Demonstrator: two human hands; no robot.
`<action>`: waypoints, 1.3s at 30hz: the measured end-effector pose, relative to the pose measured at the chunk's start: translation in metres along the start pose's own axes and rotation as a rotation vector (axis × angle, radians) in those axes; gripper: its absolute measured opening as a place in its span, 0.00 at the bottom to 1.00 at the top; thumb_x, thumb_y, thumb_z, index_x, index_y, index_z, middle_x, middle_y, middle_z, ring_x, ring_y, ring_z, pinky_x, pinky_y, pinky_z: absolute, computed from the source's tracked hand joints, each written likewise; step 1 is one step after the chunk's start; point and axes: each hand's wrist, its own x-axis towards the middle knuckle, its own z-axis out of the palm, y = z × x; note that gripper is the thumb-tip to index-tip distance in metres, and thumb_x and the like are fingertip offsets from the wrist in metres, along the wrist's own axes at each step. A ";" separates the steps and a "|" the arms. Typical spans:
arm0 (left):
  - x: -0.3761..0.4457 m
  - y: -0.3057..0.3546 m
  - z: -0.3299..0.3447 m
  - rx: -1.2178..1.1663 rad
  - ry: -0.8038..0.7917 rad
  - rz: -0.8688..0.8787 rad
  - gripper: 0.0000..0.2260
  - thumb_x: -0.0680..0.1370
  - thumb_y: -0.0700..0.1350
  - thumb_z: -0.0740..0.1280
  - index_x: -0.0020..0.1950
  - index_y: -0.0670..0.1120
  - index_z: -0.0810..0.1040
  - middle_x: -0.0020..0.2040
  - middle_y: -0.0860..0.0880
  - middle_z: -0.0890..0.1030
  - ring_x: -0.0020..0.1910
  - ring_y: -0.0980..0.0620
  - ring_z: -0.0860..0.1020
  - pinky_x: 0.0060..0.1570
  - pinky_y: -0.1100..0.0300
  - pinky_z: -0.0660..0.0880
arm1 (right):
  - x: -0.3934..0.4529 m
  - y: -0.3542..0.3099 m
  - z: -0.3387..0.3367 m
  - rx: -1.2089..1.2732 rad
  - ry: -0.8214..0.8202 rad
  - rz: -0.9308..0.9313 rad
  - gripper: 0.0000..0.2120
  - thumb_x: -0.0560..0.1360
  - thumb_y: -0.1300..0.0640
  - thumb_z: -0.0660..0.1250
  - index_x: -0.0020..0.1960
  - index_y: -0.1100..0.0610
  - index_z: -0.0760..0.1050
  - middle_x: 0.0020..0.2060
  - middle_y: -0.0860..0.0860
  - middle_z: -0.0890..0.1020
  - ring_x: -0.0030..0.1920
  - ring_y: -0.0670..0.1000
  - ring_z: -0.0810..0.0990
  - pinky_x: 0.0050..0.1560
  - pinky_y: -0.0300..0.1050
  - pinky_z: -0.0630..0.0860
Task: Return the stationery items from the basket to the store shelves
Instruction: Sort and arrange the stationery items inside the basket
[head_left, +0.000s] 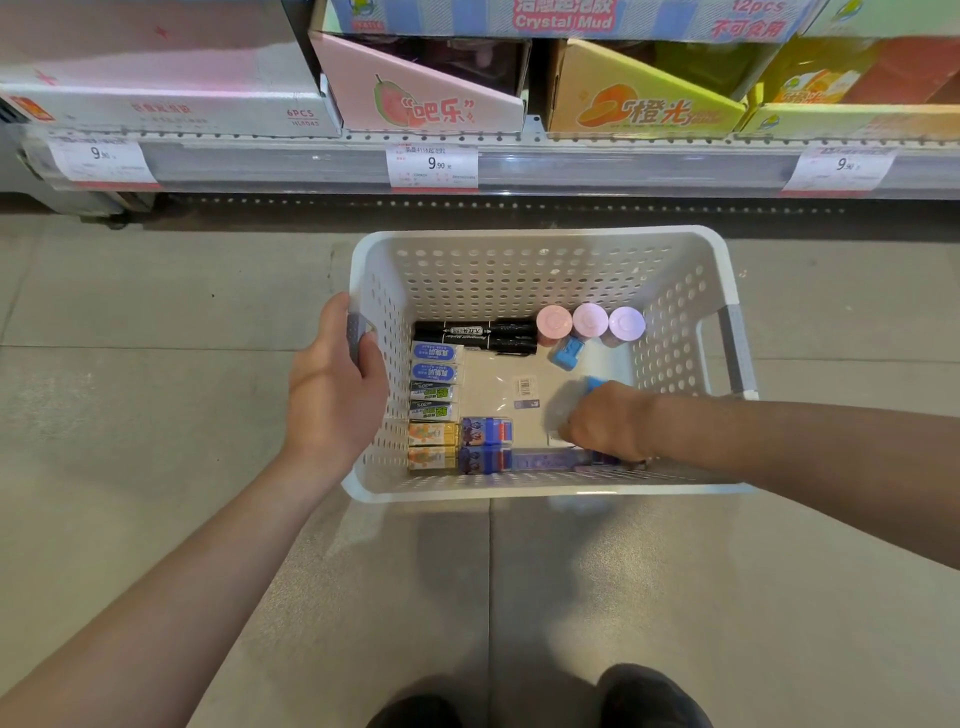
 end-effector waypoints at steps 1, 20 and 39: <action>0.000 0.000 0.000 0.001 0.001 -0.003 0.16 0.81 0.41 0.57 0.69 0.43 0.66 0.35 0.51 0.69 0.28 0.54 0.68 0.28 0.64 0.63 | 0.000 -0.001 0.000 -0.008 -0.012 0.005 0.14 0.76 0.64 0.63 0.62 0.58 0.71 0.57 0.55 0.79 0.55 0.58 0.79 0.51 0.49 0.76; -0.001 -0.002 0.000 0.032 0.004 0.009 0.17 0.81 0.42 0.56 0.70 0.43 0.64 0.37 0.49 0.72 0.29 0.55 0.70 0.28 0.64 0.63 | -0.013 0.025 -0.037 2.041 0.132 -0.072 0.10 0.77 0.65 0.64 0.52 0.51 0.75 0.41 0.50 0.82 0.35 0.43 0.81 0.41 0.35 0.79; -0.001 -0.001 0.000 -0.010 -0.007 0.003 0.17 0.81 0.42 0.56 0.70 0.44 0.64 0.40 0.48 0.73 0.29 0.55 0.68 0.28 0.63 0.64 | 0.056 -0.008 -0.042 1.445 0.413 0.518 0.15 0.73 0.56 0.70 0.59 0.59 0.78 0.55 0.55 0.81 0.56 0.53 0.78 0.51 0.40 0.71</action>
